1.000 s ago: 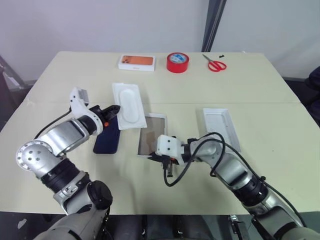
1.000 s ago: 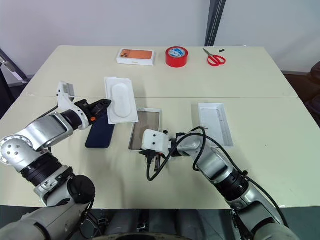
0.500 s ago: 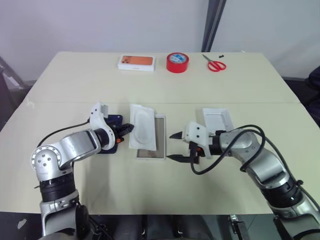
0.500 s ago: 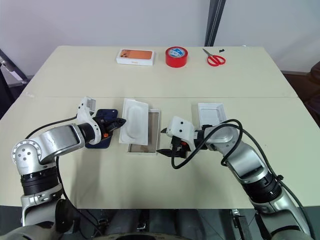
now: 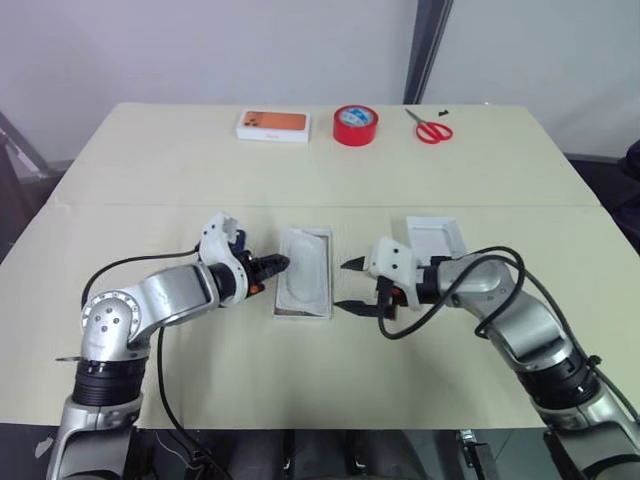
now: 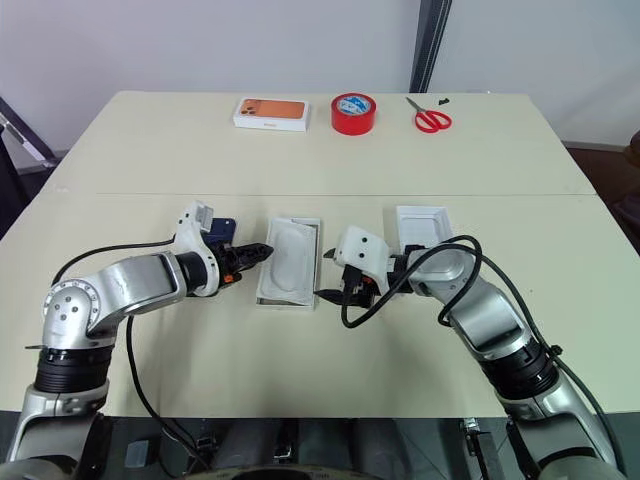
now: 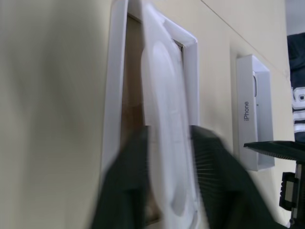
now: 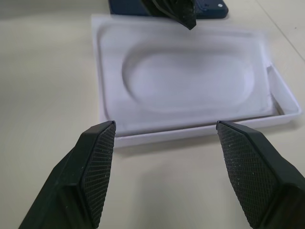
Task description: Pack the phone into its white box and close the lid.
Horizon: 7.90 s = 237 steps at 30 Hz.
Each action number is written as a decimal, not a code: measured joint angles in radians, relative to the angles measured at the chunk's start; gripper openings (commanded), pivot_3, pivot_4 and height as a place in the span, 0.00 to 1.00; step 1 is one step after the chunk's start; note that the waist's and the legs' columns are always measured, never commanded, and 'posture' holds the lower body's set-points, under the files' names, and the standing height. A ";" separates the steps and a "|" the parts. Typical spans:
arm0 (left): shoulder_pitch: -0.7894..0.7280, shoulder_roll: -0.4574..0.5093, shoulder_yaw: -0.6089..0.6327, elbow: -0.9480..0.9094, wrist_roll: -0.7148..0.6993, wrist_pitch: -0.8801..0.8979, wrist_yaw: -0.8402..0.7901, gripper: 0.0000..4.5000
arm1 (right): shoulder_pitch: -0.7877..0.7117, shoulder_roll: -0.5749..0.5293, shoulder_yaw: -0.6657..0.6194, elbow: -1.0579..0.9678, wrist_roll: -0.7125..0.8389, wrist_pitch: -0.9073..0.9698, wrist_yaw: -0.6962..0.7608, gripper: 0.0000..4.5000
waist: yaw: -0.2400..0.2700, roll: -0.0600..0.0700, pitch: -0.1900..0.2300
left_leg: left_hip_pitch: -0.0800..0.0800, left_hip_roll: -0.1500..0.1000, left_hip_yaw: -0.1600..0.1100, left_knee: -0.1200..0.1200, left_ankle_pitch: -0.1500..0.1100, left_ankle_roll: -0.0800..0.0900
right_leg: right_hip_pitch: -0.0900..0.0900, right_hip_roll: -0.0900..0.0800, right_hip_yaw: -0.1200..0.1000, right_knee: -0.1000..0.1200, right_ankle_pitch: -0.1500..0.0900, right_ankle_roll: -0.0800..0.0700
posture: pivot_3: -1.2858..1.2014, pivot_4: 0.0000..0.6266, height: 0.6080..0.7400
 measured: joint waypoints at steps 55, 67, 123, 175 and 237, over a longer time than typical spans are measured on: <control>0.210 0.185 0.360 0.065 0.750 0.116 -0.689 1.00 | -0.382 0.562 0.259 0.387 -0.236 0.188 -0.353 0.00 | -0.030 0.000 0.000 | 0.000 0.000 0.002 -0.013 -0.001 0.003 | -0.008 -0.001 0.000 0.001 0.000 -0.001 | 0.52 0.24 0.88; -0.005 0.142 0.338 0.237 0.723 0.367 -0.665 1.00 | -0.466 0.682 0.398 0.640 -0.320 0.239 -0.353 0.00 | -0.032 -0.001 -0.001 | 0.000 -0.001 0.001 -0.013 0.003 -0.005 | -0.008 -0.001 0.000 0.001 0.001 -0.001 | 0.52 0.24 0.88; 0.238 0.094 0.316 0.138 0.003 -0.030 -0.264 0.01 | -0.429 0.491 0.291 0.223 -0.281 0.468 -0.238 0.00 | -0.034 -0.002 -0.006 | 0.000 -0.001 -0.001 -0.015 0.001 -0.001 | -0.010 -0.003 -0.001 0.000 0.000 -0.001 | 0.52 0.24 0.88; 0.058 0.135 -0.074 -0.034 0.135 -0.026 -0.338 0.93 | -0.230 0.070 0.050 0.061 -0.093 0.347 -0.180 0.00 | -0.003 -0.002 -0.003 | 0.000 -0.001 0.000 -0.013 0.003 -0.004 | -0.006 -0.001 -0.001 -0.003 0.000 -0.001 | 0.52 0.24 0.88; -0.265 -0.263 -0.495 0.136 1.474 0.148 -1.298 0.00 | 0.043 -0.376 -0.041 -0.205 -0.055 0.559 -0.084 0.41 | 0.023 -0.002 -0.003 | -0.001 -0.001 0.001 -0.011 -0.003 0.007 | -0.001 -0.001 -0.001 -0.010 0.000 -0.001 | 0.52 0.24 0.88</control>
